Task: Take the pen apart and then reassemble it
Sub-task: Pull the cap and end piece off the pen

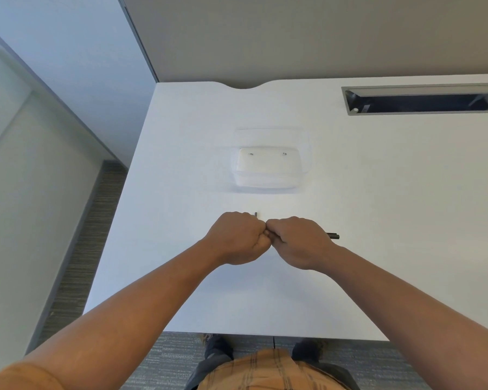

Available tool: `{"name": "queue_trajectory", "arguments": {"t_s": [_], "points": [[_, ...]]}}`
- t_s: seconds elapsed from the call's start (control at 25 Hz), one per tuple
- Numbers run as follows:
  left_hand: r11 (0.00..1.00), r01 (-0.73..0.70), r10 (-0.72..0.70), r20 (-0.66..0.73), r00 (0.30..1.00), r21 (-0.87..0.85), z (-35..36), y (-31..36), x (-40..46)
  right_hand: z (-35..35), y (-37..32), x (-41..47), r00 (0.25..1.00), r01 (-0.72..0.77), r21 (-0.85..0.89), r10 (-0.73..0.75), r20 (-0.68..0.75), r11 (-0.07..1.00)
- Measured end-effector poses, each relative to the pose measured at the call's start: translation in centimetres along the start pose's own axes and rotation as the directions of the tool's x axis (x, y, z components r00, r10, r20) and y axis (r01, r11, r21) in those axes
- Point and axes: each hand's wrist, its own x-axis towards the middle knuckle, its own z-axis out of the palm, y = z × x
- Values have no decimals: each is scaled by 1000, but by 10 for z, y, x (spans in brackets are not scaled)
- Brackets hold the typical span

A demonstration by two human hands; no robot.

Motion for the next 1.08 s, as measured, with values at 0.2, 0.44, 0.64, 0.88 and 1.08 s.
{"name": "queue_trajectory", "arguments": {"t_s": [0.2, 0.44, 0.64, 0.88, 1.08], "points": [[999, 39, -39, -28, 999, -13, 3, 4, -3, 0, -2, -2, 1000, 16, -3, -16, -18, 1000], [997, 49, -47, 37, 998, -64, 1, -2, -1, -3, 0, -1, 1000, 18, -18, -18, -3, 1000], [995, 49, -41, 83, 996, -91, 2, 1, 2, -3, 1, 1, 999, 10, -7, -10, 40, 1000], [995, 64, -62, 21, 998, -76, -2, 4, 4, -6, 0, 2, 1000, -3, 33, 4, -24, 999], [991, 70, -73, -18, 997, -118, -3, 7, 3, -6, -3, 0, 997, 9, 56, -4, -78, 998]]}}
